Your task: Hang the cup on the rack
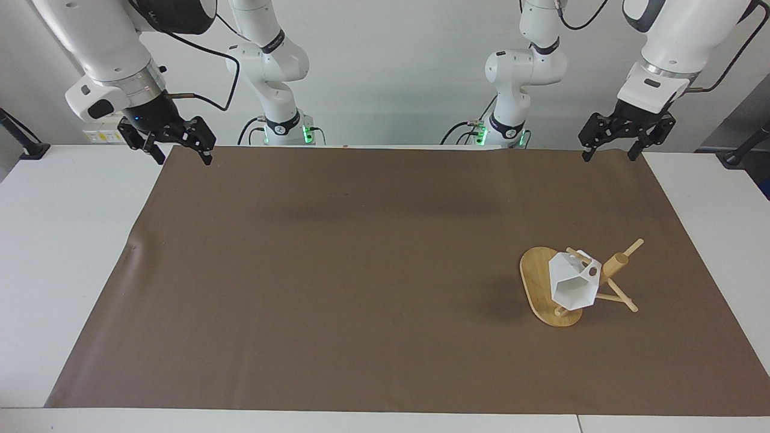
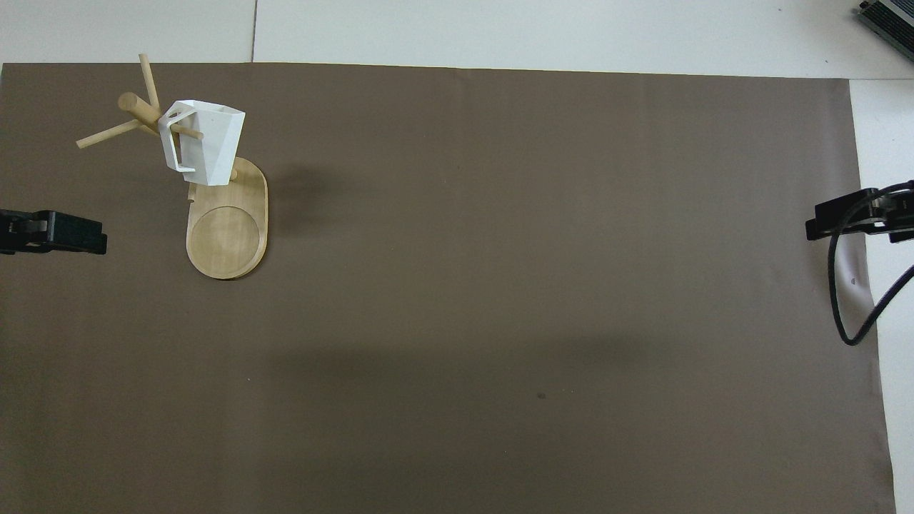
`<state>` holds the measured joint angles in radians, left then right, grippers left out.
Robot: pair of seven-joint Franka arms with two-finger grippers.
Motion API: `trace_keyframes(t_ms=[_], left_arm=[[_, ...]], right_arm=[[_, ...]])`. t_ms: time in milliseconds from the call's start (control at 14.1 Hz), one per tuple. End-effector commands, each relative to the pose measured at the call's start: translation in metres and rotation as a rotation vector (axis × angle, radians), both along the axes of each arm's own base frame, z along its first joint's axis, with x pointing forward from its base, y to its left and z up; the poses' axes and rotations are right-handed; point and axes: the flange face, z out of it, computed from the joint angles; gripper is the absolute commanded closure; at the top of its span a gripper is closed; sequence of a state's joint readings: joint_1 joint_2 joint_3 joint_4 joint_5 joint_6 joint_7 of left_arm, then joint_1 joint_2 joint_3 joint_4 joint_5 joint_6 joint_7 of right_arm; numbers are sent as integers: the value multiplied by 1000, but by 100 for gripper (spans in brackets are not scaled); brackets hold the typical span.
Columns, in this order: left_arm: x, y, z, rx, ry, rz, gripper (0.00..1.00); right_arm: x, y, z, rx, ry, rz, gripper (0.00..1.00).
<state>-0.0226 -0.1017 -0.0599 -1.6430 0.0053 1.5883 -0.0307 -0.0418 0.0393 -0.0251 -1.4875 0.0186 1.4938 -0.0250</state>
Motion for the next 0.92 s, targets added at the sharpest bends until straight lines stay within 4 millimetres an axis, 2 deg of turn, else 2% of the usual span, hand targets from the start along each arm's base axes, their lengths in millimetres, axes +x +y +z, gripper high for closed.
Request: trace_keyframes(t_ms=[0,851], left_arm=[[-6,3,15,-38,-21,2,0],[-17,-2,12,-44,2,-36,0]], right_arm=[[-1,-1,2,-3,-7,19,0],[-1,-1,3,-3,-9,22,0]])
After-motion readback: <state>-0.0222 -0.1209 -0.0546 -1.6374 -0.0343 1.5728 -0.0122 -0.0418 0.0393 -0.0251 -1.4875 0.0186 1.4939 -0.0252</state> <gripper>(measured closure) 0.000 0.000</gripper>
